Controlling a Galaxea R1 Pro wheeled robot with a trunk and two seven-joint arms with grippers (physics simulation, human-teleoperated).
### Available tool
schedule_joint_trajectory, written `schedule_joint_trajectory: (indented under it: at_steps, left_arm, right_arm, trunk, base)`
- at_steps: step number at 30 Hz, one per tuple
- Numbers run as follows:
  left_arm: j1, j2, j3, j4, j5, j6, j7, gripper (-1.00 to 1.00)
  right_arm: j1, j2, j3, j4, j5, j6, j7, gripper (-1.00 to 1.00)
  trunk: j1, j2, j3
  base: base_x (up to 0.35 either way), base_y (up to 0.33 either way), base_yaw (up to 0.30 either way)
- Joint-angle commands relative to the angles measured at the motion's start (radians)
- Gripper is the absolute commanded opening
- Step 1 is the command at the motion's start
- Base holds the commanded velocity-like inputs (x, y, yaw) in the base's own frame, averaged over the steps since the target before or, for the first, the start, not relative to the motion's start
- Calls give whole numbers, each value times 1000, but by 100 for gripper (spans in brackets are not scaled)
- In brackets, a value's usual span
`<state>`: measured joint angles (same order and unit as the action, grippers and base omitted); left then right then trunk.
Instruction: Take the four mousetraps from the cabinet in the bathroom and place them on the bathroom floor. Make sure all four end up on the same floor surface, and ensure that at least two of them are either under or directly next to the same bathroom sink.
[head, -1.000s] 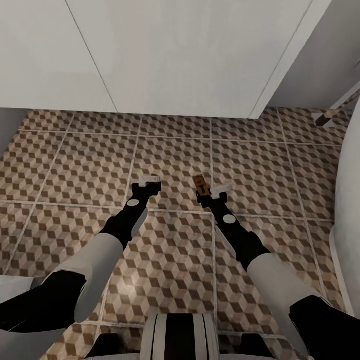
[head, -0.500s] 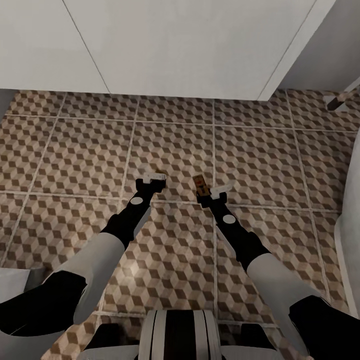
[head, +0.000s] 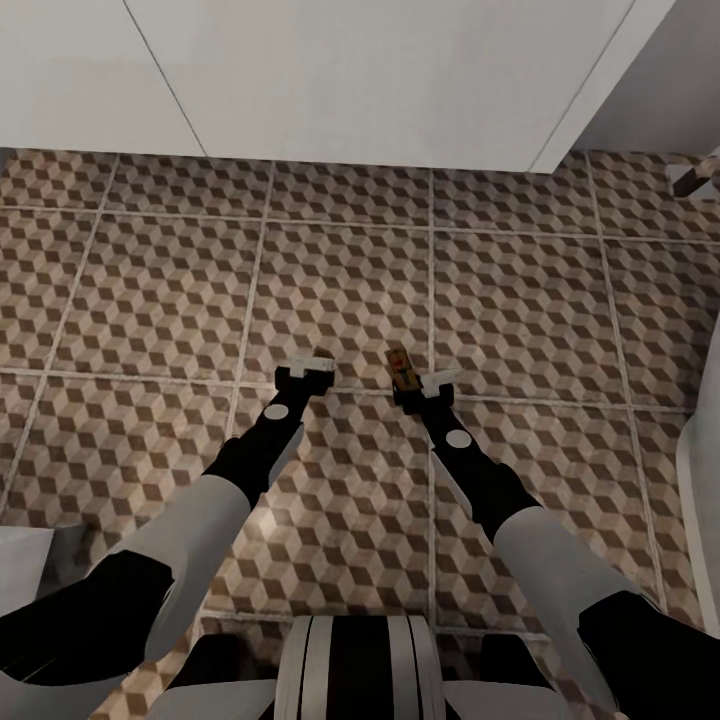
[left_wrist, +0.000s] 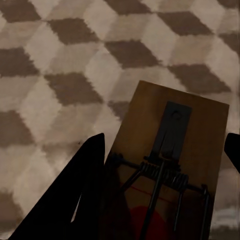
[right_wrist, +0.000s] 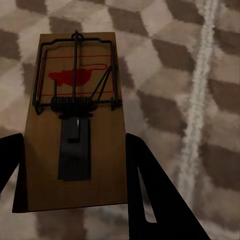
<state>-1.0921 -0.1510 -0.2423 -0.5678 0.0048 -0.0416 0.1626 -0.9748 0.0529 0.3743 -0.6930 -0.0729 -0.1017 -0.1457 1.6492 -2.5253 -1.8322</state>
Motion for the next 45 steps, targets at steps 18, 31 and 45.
schedule_joint_trajectory:
  at_steps: [18, 31, 45]
  left_arm:
    - [47, 3, -17, -33, -5, -11, 11, -100]
    - [168, 7, -18, -273, -5, -18, 10, -100]
    - [222, 10, -18, -280, -9, -18, 8, -100]
  right_arm:
    - [1, -1, 6, 39, -7, -120, -12, -100]
    - [2, -1, 6, 46, -5, -159, -13, -100]
    - [2, -2, 6, 46, -5, -159, -16, -100]
  trunk:
    - [0, 0, 0]
    - [0, 0, 0]
    - [0, 0, 0]
  base:
    - [0, 0, 0]
    - [0, 0, 0]
    - [0, 0, 0]
